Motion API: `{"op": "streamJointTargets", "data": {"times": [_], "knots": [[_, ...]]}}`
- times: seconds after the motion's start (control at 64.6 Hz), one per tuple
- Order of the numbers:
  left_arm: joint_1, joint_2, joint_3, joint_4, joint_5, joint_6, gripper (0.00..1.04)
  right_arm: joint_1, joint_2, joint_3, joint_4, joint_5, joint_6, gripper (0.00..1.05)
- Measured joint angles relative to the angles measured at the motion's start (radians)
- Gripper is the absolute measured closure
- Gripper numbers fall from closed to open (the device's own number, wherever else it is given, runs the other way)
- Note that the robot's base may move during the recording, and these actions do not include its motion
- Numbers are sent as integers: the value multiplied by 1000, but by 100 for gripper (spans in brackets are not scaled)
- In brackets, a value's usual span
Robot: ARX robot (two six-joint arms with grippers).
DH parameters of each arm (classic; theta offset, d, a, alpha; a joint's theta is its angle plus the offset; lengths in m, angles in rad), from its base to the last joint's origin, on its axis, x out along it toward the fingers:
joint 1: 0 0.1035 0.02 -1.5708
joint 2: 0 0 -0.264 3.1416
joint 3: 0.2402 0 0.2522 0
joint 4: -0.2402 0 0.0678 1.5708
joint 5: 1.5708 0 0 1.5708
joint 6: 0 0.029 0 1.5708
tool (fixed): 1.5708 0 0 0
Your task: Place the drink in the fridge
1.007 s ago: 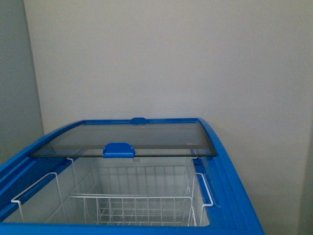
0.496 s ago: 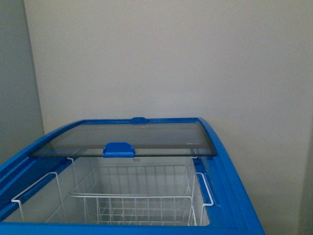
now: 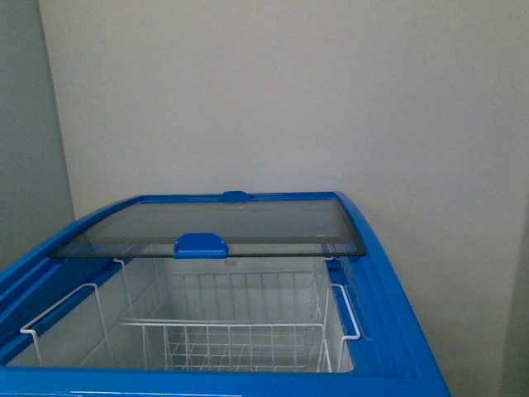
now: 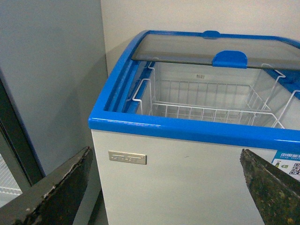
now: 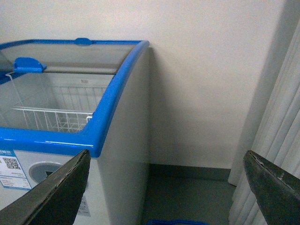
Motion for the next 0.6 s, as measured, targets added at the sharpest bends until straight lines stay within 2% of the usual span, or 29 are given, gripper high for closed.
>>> {"op": "streamJointTargets", "data": {"times": [0.604], "knots": [[0,0,0,0,0,0,8,0,0,0,0,0,0,7]]}}
